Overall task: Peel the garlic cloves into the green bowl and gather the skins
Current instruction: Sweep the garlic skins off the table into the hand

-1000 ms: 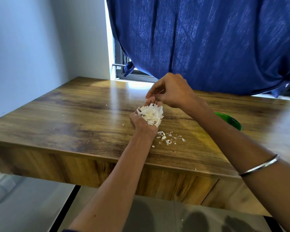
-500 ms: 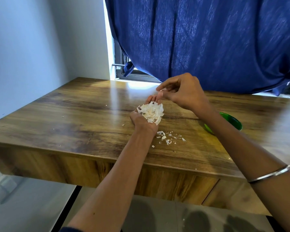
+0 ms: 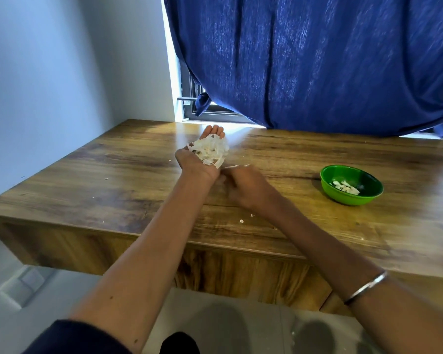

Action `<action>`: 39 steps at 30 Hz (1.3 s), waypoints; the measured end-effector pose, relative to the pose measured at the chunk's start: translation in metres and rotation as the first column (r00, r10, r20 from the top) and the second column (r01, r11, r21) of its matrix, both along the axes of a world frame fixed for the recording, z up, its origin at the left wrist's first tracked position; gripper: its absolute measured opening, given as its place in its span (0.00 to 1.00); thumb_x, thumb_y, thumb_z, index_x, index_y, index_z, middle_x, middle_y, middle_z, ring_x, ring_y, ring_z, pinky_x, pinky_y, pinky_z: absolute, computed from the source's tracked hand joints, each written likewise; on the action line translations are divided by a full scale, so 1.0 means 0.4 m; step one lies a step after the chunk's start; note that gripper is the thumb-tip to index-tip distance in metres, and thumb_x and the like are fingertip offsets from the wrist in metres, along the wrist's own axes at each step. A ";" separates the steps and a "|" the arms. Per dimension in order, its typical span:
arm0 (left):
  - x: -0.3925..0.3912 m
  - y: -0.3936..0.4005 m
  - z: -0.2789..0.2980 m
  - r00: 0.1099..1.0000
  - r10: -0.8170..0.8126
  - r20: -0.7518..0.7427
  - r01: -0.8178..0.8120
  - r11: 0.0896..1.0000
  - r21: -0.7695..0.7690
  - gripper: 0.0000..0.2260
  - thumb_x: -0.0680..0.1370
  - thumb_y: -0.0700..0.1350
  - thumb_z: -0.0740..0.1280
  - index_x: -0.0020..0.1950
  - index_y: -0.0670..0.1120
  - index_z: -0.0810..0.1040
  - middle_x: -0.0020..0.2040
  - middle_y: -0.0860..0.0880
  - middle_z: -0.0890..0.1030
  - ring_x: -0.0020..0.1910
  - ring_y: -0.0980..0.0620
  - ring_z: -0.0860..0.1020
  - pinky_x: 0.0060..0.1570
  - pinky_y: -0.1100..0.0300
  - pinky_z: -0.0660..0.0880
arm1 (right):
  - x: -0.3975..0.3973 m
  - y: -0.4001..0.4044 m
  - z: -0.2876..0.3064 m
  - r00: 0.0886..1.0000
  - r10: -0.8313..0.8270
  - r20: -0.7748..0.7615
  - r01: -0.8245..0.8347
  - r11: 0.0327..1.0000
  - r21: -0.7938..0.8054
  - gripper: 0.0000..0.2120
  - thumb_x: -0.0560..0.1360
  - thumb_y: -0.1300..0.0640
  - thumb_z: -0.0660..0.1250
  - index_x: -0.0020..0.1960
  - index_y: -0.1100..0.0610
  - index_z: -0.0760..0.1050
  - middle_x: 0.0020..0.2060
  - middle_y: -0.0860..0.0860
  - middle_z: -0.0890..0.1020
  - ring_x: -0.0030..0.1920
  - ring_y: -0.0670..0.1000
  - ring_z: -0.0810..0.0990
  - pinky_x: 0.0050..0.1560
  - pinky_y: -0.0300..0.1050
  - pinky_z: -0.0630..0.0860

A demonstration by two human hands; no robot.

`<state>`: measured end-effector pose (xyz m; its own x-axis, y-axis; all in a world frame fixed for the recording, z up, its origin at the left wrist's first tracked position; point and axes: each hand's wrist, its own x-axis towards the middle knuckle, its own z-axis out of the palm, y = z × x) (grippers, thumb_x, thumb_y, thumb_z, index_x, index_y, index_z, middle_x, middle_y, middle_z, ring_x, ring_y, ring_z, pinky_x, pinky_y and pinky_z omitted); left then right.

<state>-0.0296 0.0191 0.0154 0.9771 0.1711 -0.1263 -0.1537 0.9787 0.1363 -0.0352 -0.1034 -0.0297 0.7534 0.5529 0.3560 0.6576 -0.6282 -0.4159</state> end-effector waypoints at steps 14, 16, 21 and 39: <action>0.005 0.021 -0.015 1.000 -0.008 0.010 0.008 1.000 0.008 0.30 0.87 0.50 0.42 0.67 0.31 0.75 0.65 0.34 0.77 0.71 0.37 0.74 0.72 0.45 0.71 | -0.088 -0.057 0.009 0.972 0.237 -0.003 -0.225 0.919 -0.324 0.16 0.81 0.52 0.65 0.68 0.49 0.78 0.65 0.45 0.80 0.67 0.46 0.77 0.68 0.46 0.73; 0.000 0.015 -0.019 1.000 -0.011 0.010 0.011 1.000 0.007 0.30 0.87 0.50 0.42 0.70 0.31 0.73 0.68 0.34 0.76 0.71 0.37 0.74 0.73 0.45 0.70 | -0.085 -0.129 0.019 0.974 0.224 -0.036 -0.224 0.923 -0.314 0.15 0.80 0.53 0.67 0.66 0.47 0.79 0.64 0.40 0.79 0.68 0.41 0.75 0.70 0.41 0.71; 0.000 0.004 -0.025 0.999 -0.031 -0.015 0.031 0.999 0.010 0.28 0.87 0.49 0.43 0.71 0.31 0.73 0.70 0.34 0.76 0.71 0.37 0.74 0.73 0.45 0.70 | -0.057 -0.208 0.016 0.994 0.105 -0.015 -0.106 0.985 -0.139 0.13 0.77 0.53 0.70 0.61 0.45 0.83 0.59 0.41 0.83 0.62 0.39 0.79 0.65 0.47 0.77; 0.003 -0.004 -0.030 0.999 -0.037 -0.033 0.037 0.999 0.019 0.27 0.87 0.47 0.43 0.71 0.32 0.73 0.70 0.34 0.76 0.71 0.38 0.75 0.72 0.45 0.70 | -0.143 -0.212 -0.025 0.971 -0.187 0.146 0.236 0.816 -0.528 0.31 0.82 0.42 0.34 0.81 0.50 0.56 0.80 0.46 0.60 0.82 0.54 0.47 0.81 0.53 0.42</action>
<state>-0.0282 0.0176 0.0035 0.9782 0.1377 -0.1552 -0.1126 0.9806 0.1601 -0.0923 -0.1883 -0.0395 0.8553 0.5050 0.1161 0.4988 -0.8631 0.0792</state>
